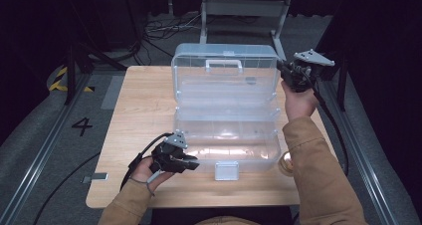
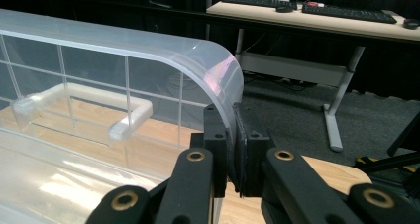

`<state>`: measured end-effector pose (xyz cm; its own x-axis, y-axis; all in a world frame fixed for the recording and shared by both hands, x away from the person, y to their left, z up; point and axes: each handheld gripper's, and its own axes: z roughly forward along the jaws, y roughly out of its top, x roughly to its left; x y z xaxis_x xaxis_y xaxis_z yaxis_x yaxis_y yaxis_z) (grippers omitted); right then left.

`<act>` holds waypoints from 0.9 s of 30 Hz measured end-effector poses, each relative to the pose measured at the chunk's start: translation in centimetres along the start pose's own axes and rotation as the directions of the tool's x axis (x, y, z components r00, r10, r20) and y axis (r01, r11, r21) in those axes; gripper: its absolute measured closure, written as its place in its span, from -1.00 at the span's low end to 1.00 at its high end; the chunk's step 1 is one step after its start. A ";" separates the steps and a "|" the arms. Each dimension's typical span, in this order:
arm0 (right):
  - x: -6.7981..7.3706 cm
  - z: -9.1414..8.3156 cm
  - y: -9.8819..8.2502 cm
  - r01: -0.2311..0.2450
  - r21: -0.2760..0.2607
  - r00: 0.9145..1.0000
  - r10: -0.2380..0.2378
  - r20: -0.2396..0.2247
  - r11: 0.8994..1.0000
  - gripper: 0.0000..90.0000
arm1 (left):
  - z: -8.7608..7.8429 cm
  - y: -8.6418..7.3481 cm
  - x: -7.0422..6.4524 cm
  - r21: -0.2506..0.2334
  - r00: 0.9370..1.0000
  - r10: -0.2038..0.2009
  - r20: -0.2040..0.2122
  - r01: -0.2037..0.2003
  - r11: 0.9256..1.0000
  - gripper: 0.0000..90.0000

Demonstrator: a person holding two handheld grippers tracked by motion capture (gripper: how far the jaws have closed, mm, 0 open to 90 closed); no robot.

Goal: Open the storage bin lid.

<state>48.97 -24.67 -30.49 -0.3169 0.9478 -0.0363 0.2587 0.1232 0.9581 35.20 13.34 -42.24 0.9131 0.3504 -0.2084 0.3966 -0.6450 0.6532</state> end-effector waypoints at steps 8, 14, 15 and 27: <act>-0.5 1.0 0.1 -0.011 0.011 1.000 0.011 -0.016 1.000 0.91 | 0.3 -0.5 -1.0 -0.039 0.988 0.098 -0.119 -0.104 0.994 0.55; -1.0 2.0 0.0 -0.023 0.008 0.999 0.024 -0.031 1.000 0.91 | 0.2 -0.3 -0.8 -0.031 0.993 0.076 -0.092 -0.079 0.996 0.57; -1.0 2.1 0.0 -0.026 0.009 0.999 0.026 -0.032 1.000 0.91 | 0.2 -0.3 -0.8 -0.025 0.994 0.064 -0.084 -0.066 0.998 0.57; -1.9 3.8 0.0 -0.061 0.041 0.996 0.064 -0.063 0.997 0.92 | 0.2 -0.2 -0.6 -0.022 0.996 0.063 -0.065 -0.064 0.998 0.60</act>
<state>53.02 -25.40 -31.50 -0.3565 0.9333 0.0426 0.3150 0.0771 0.9460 34.58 13.17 -42.42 0.9281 0.3527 -0.1191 0.3347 -0.6509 0.6814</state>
